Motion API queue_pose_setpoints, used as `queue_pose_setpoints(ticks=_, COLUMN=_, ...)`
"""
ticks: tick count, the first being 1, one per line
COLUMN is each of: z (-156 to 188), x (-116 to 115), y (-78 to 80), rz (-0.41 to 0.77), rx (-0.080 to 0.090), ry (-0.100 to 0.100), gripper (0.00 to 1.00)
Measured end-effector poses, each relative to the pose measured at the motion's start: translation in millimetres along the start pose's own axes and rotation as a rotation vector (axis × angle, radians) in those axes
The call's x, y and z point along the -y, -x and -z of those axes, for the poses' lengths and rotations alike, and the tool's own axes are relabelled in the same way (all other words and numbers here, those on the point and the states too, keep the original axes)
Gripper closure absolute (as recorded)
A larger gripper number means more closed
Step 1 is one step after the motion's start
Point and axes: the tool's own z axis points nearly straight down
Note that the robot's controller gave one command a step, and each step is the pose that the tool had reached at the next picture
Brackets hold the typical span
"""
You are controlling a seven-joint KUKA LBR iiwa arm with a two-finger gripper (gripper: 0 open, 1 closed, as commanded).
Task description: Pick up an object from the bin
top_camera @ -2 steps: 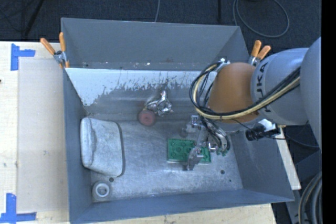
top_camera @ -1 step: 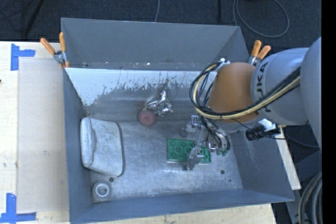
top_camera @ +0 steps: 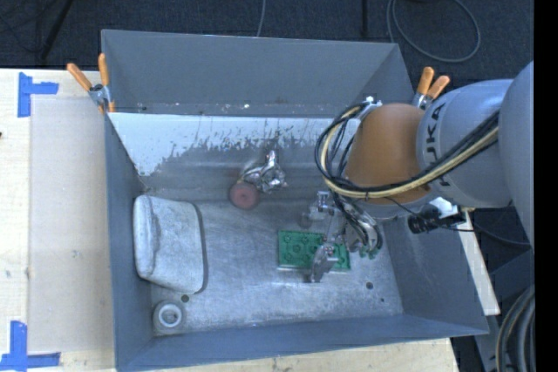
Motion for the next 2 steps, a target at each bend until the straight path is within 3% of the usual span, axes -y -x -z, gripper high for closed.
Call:
queue_pose_setpoints(ticks=1, z=2, x=0, y=0.3, rz=0.0, rx=-0.002, ry=0.0, gripper=1.0)
queue_pose_setpoints(ticks=2, z=44, x=0, y=1.0, rz=0.001, rx=0.003, ry=0.0, gripper=1.0)
